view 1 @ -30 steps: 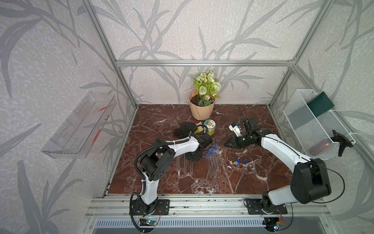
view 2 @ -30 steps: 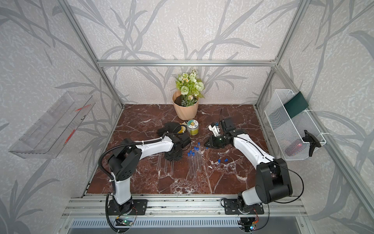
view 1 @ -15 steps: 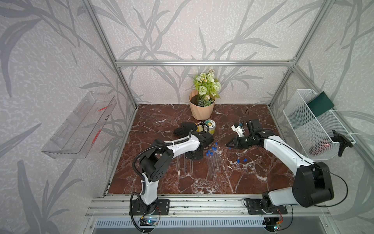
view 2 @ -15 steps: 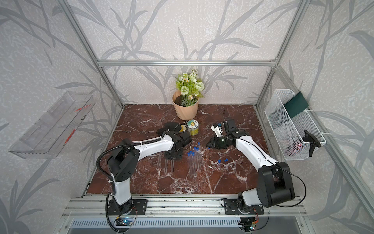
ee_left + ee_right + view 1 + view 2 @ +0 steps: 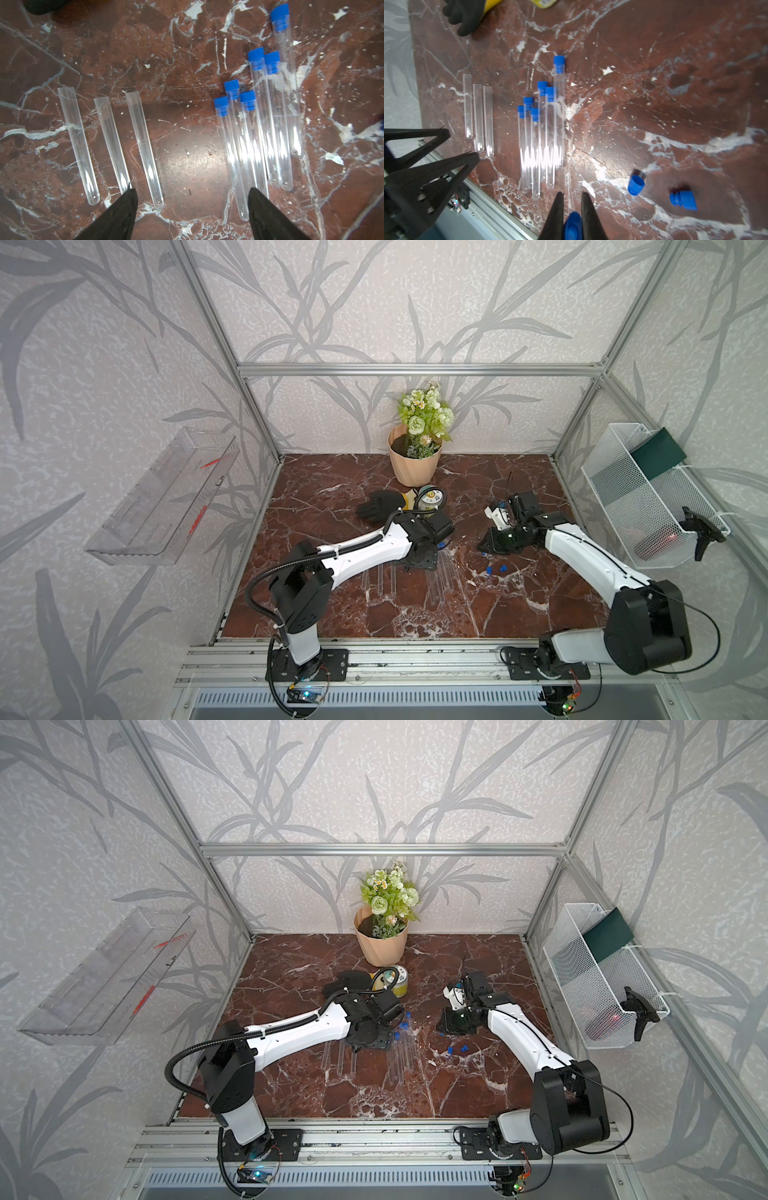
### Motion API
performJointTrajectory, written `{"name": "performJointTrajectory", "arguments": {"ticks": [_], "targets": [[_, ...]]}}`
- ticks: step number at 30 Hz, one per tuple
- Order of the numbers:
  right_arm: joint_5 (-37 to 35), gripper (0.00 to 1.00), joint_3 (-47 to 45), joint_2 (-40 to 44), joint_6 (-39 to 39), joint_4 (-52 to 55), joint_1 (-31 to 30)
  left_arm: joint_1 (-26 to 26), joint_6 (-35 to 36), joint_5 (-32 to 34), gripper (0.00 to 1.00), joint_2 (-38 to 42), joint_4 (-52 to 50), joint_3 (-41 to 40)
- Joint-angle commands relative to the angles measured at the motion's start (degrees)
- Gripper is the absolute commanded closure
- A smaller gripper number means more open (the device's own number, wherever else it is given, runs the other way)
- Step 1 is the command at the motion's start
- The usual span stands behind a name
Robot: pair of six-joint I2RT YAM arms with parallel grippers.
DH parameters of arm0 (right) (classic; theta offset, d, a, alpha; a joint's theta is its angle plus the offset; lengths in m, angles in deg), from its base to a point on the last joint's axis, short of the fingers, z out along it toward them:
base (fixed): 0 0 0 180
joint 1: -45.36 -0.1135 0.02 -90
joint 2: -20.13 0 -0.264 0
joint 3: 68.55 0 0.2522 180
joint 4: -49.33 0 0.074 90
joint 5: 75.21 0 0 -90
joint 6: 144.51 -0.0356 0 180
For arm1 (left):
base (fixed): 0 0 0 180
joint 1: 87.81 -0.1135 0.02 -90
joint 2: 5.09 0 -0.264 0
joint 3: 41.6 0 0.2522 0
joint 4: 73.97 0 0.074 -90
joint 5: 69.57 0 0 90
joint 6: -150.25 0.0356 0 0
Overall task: Remove stoppers from test tubes
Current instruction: Place the test tube at the center of the board, then place the stopper at the center of the board.
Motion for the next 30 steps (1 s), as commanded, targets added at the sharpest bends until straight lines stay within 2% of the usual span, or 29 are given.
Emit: {"name": "performJointTrajectory", "arguments": {"ticks": [1, 5, 11, 14, 17, 21, 30], "targets": [[-7.3, 1.0, -1.17, 1.59, -2.41, 3.79, 0.32, -0.35, 6.25, -4.6, 0.12, 3.97, 3.23, -1.62], [-10.75, 1.0, -4.12, 2.67, -7.09, 2.97, 0.36, -0.48, 11.57, -8.96, 0.05, 8.81, 7.07, -3.86], [-15.1, 1.0, -7.89, 3.57, -15.34, 1.78, 0.01, -1.31, 15.05, -16.09, 0.05, 15.68, 14.51, -11.47], [-17.65, 1.0, -8.82, 3.75, -16.63, 2.9, 0.0, -2.19, 15.76, -19.23, 0.05, 17.89, 17.24, -14.8], [-19.75, 1.0, -9.61, 2.88, -16.19, 4.01, 0.01, -3.6, 16.51, -21.03, 0.05, 18.55, 16.56, -16.35], [-19.14, 1.0, -11.29, 0.65, -15.84, 1.62, 0.06, -5.64, 17.71, -20.86, 0.05, 18.75, 15.32, -16.84], [-16.82, 0.99, -13.51, -1.68, -15.07, -3.02, -0.08, -6.65, 14.24, -23.8, 0.05, 14.63, 17.31, -15.83]]}}
